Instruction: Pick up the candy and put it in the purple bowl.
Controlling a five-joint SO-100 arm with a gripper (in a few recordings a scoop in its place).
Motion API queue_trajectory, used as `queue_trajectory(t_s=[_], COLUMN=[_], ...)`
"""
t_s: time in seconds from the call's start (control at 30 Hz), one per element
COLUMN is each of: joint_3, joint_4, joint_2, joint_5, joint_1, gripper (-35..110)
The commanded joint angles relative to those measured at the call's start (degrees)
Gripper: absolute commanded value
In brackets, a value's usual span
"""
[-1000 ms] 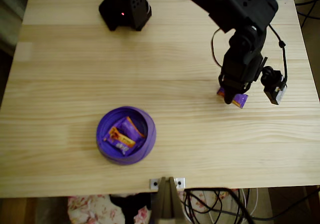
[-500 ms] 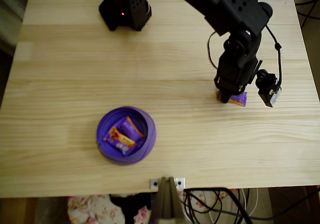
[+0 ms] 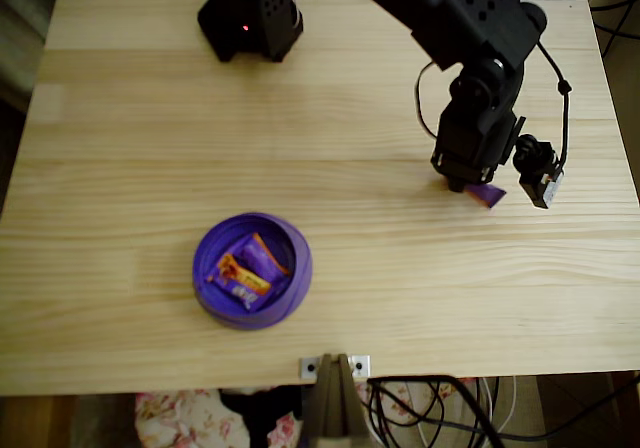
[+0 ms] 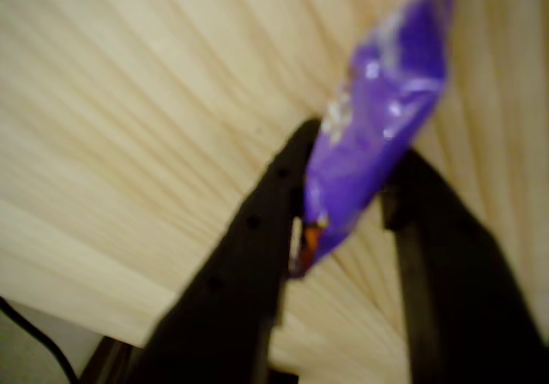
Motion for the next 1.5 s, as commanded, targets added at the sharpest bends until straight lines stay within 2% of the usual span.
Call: queue_trajectory(t_s=[0.0,0.53,0.77,1.1,1.47], joint_3=[-1.1,-0.6,-0.5,5.4,17.0], joint_4=[0.6,2.9,6.1,8.2,1.5], joint_2=[5.4,14.2,21.7,31.8,39.2], joint_5=[-0.7,-5.8,-11.7,-26.1,-42.5], joint_1=[-0.1,4.1,8.3,24.2,40.8], gripper=[2,0,0,0,0])
